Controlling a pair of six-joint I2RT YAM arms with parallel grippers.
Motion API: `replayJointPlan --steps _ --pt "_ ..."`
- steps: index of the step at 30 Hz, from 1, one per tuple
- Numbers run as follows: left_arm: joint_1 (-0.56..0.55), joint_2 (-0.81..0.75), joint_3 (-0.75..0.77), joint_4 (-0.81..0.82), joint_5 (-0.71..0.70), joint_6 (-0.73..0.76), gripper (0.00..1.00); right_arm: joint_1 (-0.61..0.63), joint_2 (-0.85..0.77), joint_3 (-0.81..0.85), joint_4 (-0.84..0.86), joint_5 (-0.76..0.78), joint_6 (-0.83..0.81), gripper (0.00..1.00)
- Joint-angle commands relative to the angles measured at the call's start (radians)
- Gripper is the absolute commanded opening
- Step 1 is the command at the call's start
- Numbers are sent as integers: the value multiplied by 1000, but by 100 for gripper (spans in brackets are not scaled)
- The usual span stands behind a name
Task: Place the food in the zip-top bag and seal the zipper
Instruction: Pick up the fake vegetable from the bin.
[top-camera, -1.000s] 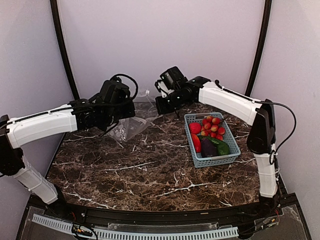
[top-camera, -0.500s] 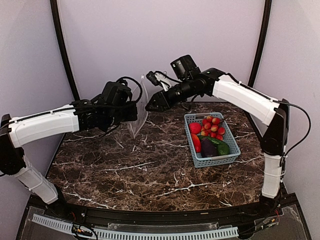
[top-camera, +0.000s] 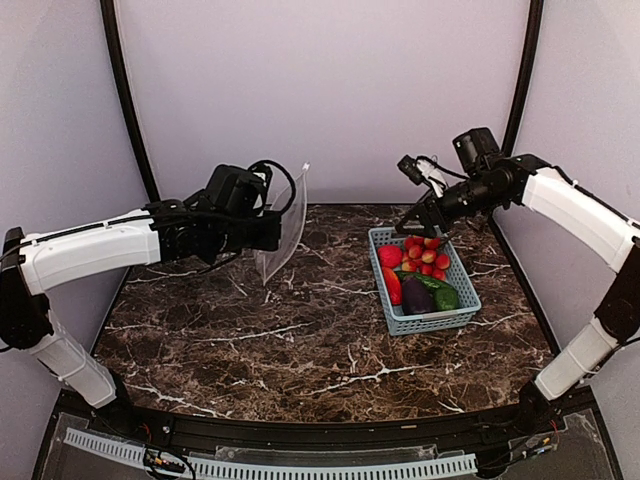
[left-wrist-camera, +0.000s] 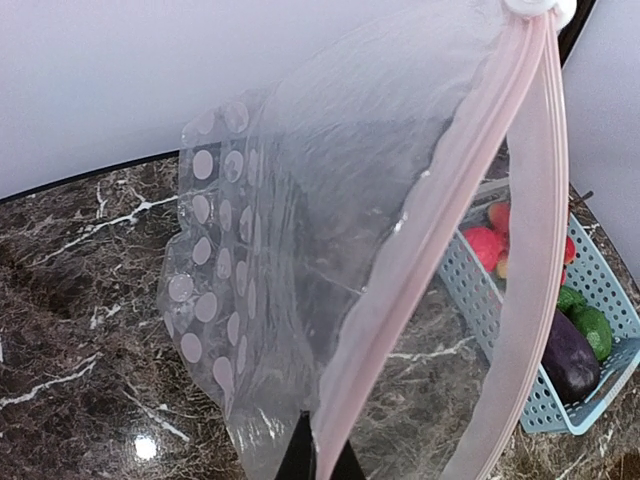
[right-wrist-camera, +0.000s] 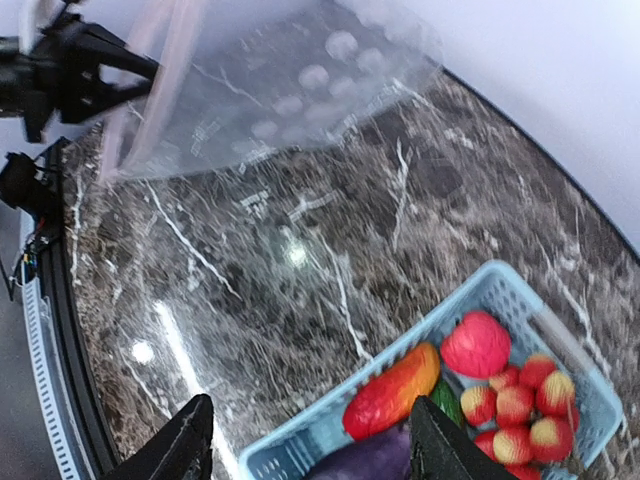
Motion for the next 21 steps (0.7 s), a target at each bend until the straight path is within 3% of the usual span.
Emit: replayJointPlan --steps 1,7,12,21 --pt "-4 27 12 29 117 32 1 -66 21 -149 -69 72 -62 63" --pt "-4 63 8 76 191 8 1 -109 155 -205 -141 17 -26 63" --pt "-4 88 17 76 211 30 1 -109 223 -193 -155 -7 -8 71" --pt "-4 82 -6 88 192 28 1 -109 279 -200 -157 133 41 76"
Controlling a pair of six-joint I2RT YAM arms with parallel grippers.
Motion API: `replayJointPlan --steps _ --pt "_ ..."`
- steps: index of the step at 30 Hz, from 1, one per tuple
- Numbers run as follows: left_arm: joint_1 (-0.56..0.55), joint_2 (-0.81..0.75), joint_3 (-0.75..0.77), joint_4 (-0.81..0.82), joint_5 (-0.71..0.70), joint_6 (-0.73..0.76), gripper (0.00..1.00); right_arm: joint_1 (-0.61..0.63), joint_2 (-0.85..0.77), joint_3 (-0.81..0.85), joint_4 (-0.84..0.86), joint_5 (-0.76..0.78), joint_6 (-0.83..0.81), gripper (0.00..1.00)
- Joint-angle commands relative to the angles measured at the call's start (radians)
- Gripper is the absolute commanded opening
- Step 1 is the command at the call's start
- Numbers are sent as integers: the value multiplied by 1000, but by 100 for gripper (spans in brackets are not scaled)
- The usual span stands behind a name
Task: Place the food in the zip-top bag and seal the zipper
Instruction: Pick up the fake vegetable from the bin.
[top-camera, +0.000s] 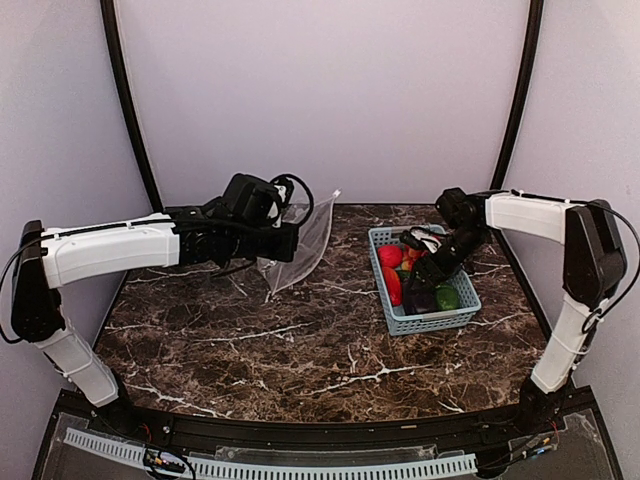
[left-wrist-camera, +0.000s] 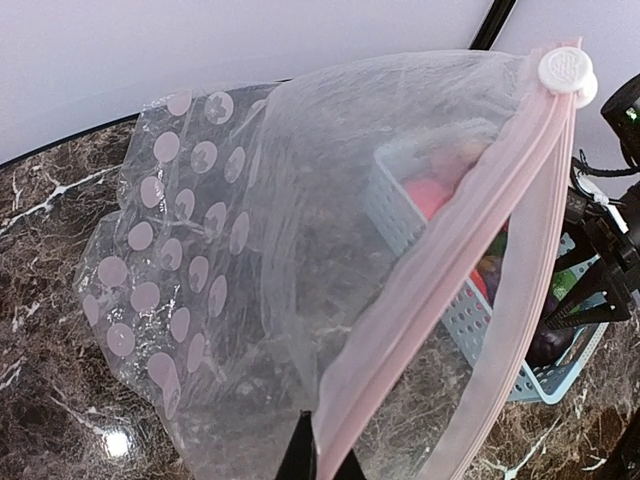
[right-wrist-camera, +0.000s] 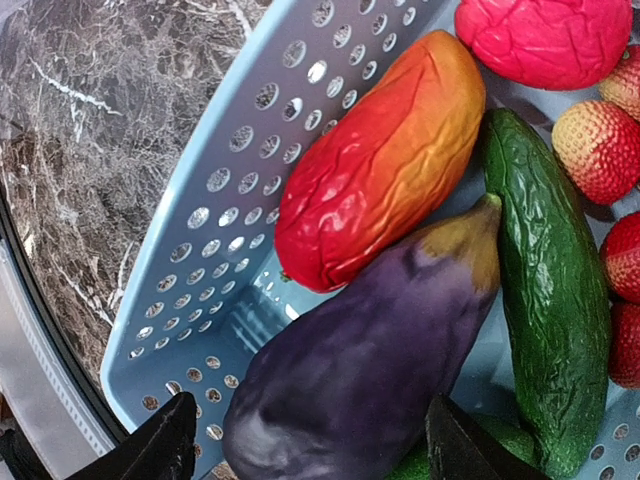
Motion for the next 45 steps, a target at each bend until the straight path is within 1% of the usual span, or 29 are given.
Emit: replayJointPlan --steps 1,11,16,17,19,23,28,31,34,39,42,45 --pt "-4 -7 -6 23 6 9 1 -1 23 -6 -20 65 26 77" --pt "-3 -14 -32 57 40 -42 1 0 66 -14 -23 72 33 82" --pt "-4 15 -3 12 43 -85 1 2 84 -18 -25 54 35 83" --pt "-4 20 12 4 44 -91 1 2 85 -19 -24 50 35 82" --pt "-3 42 32 -9 51 -100 1 2 86 -19 -25 45 36 72" --pt "-4 80 51 0 66 -104 1 1 51 -14 -19 45 33 58" --pt "-4 97 63 13 72 -135 1 -1 -35 26 -19 30 20 49" --pt "-4 106 73 17 75 -159 1 -1 -84 63 -28 -40 -6 43" --pt "-3 134 94 17 80 -183 1 0 -138 88 -16 -147 -36 40" --pt "-4 182 124 41 126 -233 1 25 -242 118 76 -344 -41 38" --pt "-3 200 141 64 142 -243 1 67 -280 130 183 -428 -20 36" --pt "-3 214 152 113 165 -266 1 114 -306 111 352 -477 47 34"
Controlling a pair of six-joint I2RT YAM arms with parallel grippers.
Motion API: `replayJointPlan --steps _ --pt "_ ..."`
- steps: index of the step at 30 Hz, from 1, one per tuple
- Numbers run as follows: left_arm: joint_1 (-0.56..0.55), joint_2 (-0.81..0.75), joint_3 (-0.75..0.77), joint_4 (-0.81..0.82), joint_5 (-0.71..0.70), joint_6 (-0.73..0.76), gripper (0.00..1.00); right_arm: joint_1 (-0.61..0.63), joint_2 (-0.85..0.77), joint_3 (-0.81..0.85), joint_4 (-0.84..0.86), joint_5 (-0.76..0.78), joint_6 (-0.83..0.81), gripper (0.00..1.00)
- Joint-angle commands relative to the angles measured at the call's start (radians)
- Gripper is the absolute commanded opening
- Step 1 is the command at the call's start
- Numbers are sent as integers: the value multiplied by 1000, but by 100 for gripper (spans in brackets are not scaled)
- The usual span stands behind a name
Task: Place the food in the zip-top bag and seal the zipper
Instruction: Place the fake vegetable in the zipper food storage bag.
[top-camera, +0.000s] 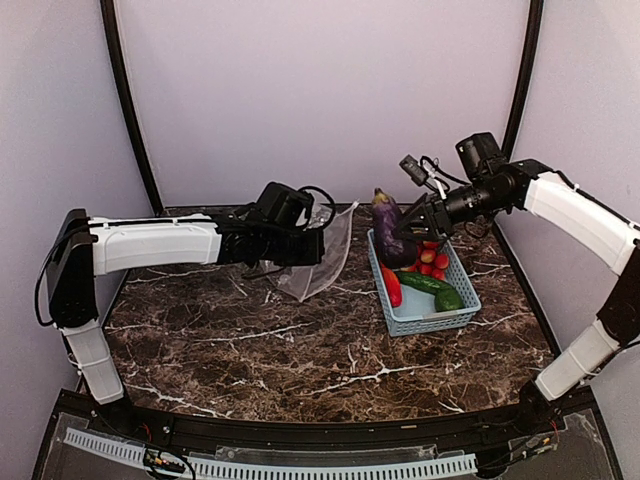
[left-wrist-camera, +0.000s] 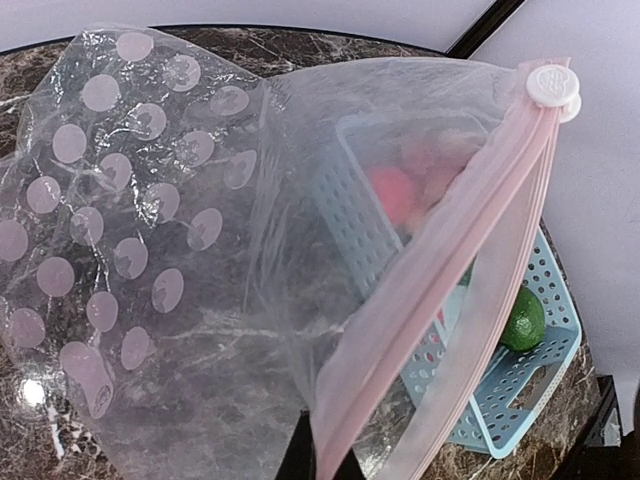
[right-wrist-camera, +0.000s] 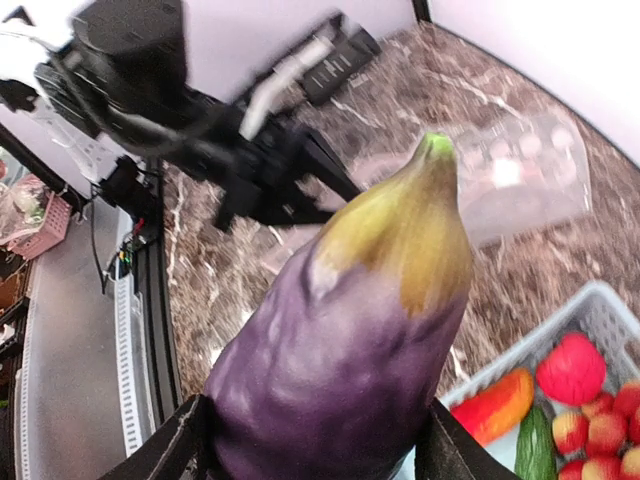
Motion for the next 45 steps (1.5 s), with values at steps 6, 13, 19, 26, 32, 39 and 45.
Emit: replayJointPlan --steps 6,13,19,26,32,39,45 --pt "-4 11 40 156 101 -111 1 132 7 10 472 -174 244 32" --pt "-3 -42 9 258 187 -217 1 151 57 -3 568 -85 280 31" --pt "-4 -112 -15 264 212 -236 1 151 80 -1 596 65 273 34" --pt "-3 -183 -98 329 223 -288 1 151 93 -11 599 185 281 34" --pt "-4 -203 -111 325 199 -273 1 160 93 -15 601 215 281 35" --pt "-4 -194 -115 386 162 -308 1 191 114 -16 597 214 318 36" --pt "-4 -213 -122 366 60 -297 1 197 93 0 545 206 319 67"
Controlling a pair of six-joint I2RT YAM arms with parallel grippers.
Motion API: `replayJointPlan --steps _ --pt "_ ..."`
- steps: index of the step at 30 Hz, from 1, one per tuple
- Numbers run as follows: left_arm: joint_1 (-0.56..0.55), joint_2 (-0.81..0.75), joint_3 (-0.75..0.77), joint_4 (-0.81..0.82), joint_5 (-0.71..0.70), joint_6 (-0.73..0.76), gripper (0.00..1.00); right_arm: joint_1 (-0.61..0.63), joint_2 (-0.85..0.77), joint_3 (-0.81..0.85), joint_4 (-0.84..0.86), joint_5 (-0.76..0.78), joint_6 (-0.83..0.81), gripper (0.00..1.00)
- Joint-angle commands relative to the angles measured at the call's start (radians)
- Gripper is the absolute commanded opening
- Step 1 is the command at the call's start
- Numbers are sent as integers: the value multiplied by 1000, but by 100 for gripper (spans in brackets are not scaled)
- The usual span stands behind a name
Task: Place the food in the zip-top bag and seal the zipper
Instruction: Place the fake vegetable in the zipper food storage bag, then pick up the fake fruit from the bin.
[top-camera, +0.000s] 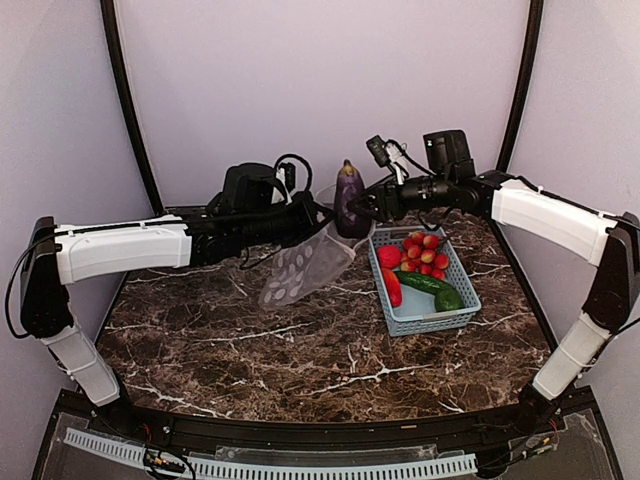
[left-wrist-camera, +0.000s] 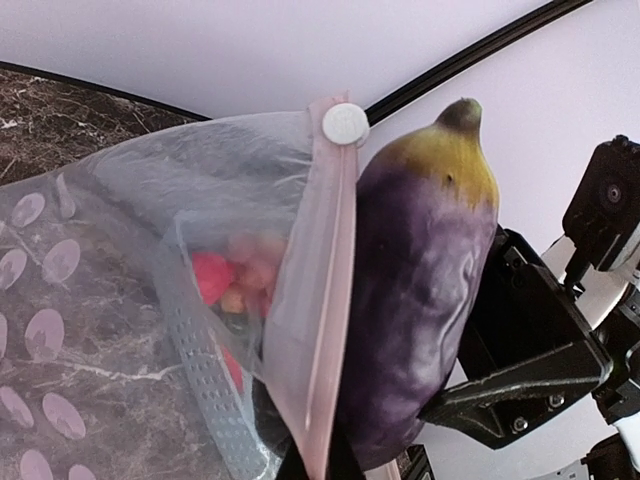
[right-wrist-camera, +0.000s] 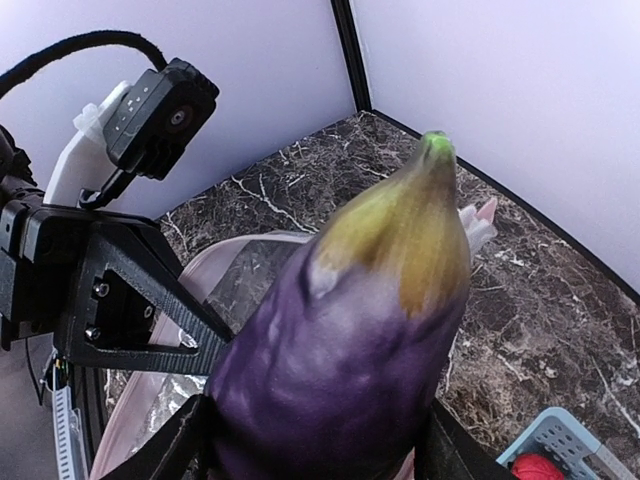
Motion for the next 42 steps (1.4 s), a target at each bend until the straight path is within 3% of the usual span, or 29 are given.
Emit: replayJointPlan --steps 1,4,12,20,32,42 --pt "-5 -62 -17 26 -78 13 1 25 -17 13 -30 -15 0 73" --pt "-5 -65 -22 6 -95 25 1 24 -35 28 -73 9 -19 85" --pt "-5 -62 -42 -26 -122 65 1 14 -57 96 -144 54 -77 93" --pt "11 -32 -7 -140 -139 186 1 -62 -76 14 -142 132 -68 88" --pt "12 -29 39 -241 -87 308 1 -368 -157 -137 -184 105 -103 82" --pt "12 -27 58 -265 -51 351 1 -649 -49 -178 -224 20 -90 72"
